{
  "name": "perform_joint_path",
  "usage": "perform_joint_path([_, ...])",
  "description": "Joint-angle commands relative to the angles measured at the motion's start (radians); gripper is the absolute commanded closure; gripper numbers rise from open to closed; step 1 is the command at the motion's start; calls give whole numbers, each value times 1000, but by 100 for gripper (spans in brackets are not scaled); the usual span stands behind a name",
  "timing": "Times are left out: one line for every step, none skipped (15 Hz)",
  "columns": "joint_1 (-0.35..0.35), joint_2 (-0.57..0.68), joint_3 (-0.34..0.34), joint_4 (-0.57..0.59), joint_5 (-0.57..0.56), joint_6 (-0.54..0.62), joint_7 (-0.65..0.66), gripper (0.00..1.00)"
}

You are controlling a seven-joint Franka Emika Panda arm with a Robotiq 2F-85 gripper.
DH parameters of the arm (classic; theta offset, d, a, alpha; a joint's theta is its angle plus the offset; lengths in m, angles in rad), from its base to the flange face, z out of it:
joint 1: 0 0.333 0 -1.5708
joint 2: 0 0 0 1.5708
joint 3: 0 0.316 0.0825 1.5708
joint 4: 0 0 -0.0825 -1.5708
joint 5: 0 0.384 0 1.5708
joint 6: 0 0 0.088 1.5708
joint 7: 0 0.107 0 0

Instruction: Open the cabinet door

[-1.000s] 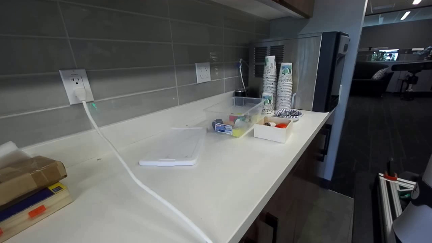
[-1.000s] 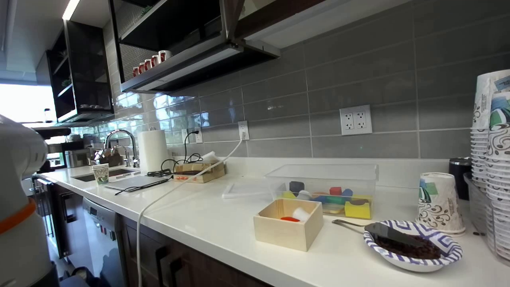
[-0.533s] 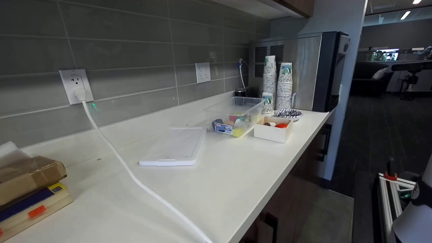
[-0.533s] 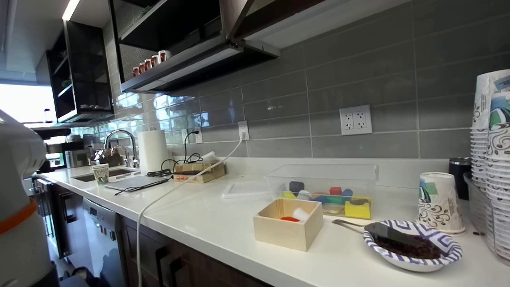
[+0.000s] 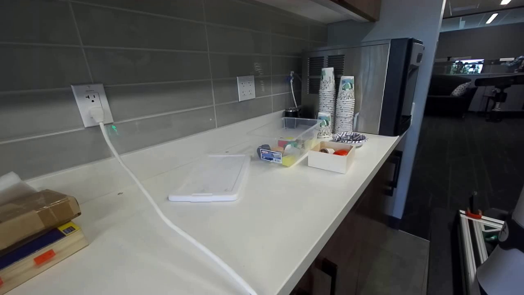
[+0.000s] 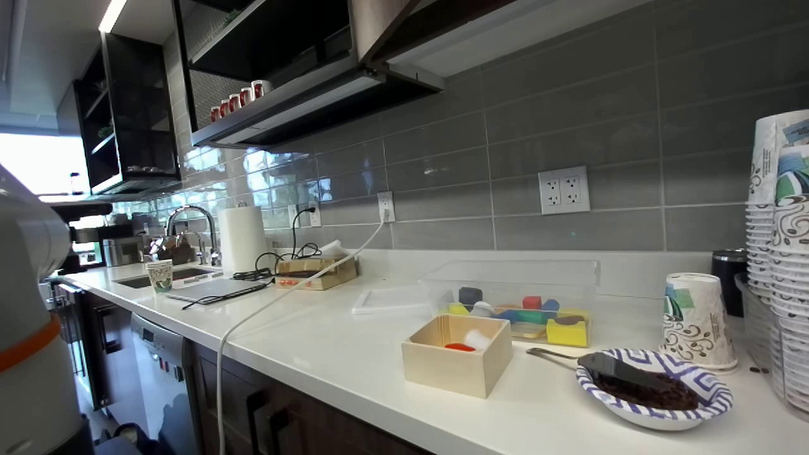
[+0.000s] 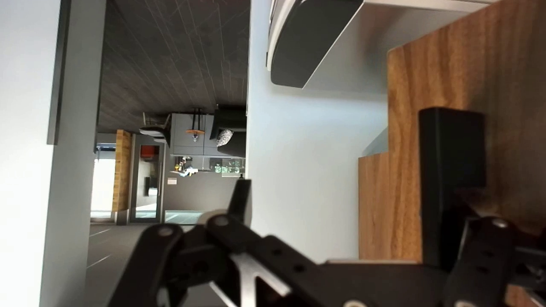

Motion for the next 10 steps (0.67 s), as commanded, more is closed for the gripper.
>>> perform_joint_path([8, 103, -28, 133, 39, 44, -31, 0])
perform_joint_path([8, 120, -29, 149, 51, 53, -35, 0])
perform_joint_path([8, 138, -29, 165, 62, 59, -37, 0])
perform_joint_path([9, 158, -26, 186, 72, 62, -40, 0])
perform_joint_path([8, 179, -24, 211, 75, 68, -40, 0])
perform_joint_path([10, 196, -23, 235, 82, 73, -46, 0])
perform_joint_path([12, 217, -21, 264, 93, 74, -53, 0])
perform_joint_path([13, 234, -21, 290, 105, 76, -58, 0])
perform_joint_path([14, 252, -20, 314, 114, 76, -65, 0])
perform_joint_path([14, 269, -19, 338, 123, 76, -72, 0])
